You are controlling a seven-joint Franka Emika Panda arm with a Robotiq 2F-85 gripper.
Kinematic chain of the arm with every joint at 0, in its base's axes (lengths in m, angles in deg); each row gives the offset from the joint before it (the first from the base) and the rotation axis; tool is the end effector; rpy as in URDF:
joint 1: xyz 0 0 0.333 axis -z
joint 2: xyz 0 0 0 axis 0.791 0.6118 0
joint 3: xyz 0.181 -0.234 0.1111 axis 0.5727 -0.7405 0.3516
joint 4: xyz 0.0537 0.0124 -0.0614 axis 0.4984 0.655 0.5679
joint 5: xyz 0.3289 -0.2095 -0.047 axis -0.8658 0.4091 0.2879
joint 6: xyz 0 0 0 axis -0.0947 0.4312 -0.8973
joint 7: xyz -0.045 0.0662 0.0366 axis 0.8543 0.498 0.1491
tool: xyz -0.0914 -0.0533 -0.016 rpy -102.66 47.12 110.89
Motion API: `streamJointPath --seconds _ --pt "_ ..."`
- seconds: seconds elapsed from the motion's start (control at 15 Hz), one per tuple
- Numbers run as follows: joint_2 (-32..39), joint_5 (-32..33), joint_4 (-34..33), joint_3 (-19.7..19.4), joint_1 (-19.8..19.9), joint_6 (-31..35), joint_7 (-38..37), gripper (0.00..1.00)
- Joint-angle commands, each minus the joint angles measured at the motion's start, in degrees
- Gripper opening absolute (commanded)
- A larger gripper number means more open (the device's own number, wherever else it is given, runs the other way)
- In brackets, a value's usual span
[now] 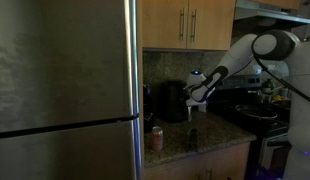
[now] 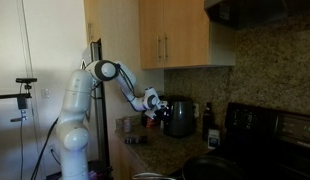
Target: Close the air fryer
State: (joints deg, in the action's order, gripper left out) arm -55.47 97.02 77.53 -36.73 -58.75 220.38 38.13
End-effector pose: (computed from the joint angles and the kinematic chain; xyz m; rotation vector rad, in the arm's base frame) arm 0.5906 0.0913 0.3266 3.0074 -0.1964 0.6694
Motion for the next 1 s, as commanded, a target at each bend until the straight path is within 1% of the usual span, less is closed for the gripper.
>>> streamJointPath --seconds 0.0,0.07,0.13,0.2,0.27,0.47,0.53,0.8,0.87,0.93 --pt "2.8 -1.3 -5.7 0.1 0.5 -0.5 0.4 1.0" --pt "1.5 -4.5 -4.7 -1.0 -1.0 -1.7 3.4 1.0" --pt "-0.3 -8.1 -4.1 0.3 -0.6 -6.4 5.6 1.0" --pt "-1.7 -10.6 -4.1 0.4 -0.8 -10.1 6.5 1.0" --pt "-3.3 -13.4 -4.2 1.1 -0.5 -13.3 9.0 1.0" --pt "-9.0 -15.4 -4.3 1.3 -1.1 -20.8 9.8 1.0" --pt "-11.0 -16.1 -4.3 1.6 -1.1 -24.5 9.9 1.0" --pt "-18.6 -22.5 -3.8 3.6 -0.7 -39.4 16.2 1.0" --pt "-20.4 -24.3 -3.2 3.9 -0.8 -41.6 18.6 1.0" --pt "-17.0 -21.5 -5.2 4.1 -0.3 -38.1 14.6 1.0"
